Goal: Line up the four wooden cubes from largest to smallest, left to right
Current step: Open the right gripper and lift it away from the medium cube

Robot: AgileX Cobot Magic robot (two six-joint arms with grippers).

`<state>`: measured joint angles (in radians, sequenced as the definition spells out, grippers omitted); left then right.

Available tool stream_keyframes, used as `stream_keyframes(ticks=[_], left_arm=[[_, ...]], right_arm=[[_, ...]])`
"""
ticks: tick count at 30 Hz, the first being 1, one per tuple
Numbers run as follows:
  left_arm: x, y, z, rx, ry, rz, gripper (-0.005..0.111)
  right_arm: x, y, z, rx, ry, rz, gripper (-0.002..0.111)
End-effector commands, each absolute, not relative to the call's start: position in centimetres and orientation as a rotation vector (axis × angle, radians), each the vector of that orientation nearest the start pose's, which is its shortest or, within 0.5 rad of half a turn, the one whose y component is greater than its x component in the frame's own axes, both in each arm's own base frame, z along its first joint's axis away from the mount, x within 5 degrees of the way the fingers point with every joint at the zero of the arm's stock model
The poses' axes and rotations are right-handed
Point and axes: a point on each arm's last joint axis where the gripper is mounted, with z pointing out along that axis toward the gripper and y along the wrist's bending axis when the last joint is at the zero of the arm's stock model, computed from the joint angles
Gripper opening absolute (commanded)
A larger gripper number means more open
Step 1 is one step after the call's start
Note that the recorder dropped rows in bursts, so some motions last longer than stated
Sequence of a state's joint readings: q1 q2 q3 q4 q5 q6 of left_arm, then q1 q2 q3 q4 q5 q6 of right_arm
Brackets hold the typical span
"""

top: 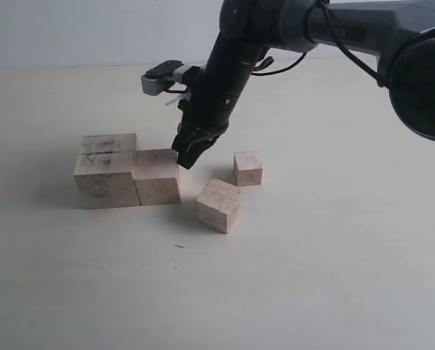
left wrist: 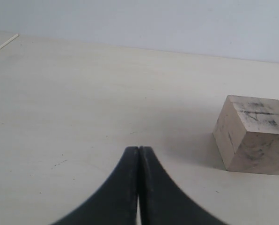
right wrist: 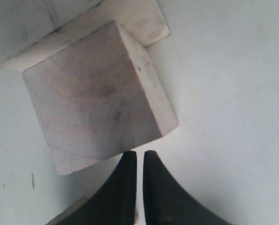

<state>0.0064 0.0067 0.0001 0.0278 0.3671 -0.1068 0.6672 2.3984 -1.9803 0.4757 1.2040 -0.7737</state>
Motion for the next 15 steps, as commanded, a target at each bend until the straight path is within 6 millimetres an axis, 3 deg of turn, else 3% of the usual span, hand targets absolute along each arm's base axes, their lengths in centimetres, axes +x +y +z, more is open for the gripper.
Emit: stream_keyframes(ticks=[1, 5, 8, 12, 15], left_arm=[[5.3, 0.1, 18.1, -0.075, 1.837, -0.044, 0.000], [5.3, 0.1, 18.1, -0.075, 1.837, -0.044, 0.000], [5.3, 0.1, 18.1, -0.075, 1.837, -0.044, 0.000], [5.3, 0.1, 18.1, -0.075, 1.837, -0.044, 0.000], [5.3, 0.1, 18.1, -0.075, 1.837, -0.044, 0.000]], right_arm=[[35.4, 33.2, 14.4, -1.798, 2.417, 0.712, 0.006], [35.6, 32.9, 14.9, -1.799, 2.413, 0.685, 0.006], [35.9, 32.2, 16.3, -1.782, 2.431, 0.557, 0.006], [36.3, 30.9, 19.8, -1.659, 2.467, 0.413, 0.006], [36.0, 30.5, 22.6, -1.536, 2.477, 0.426, 0.006]])
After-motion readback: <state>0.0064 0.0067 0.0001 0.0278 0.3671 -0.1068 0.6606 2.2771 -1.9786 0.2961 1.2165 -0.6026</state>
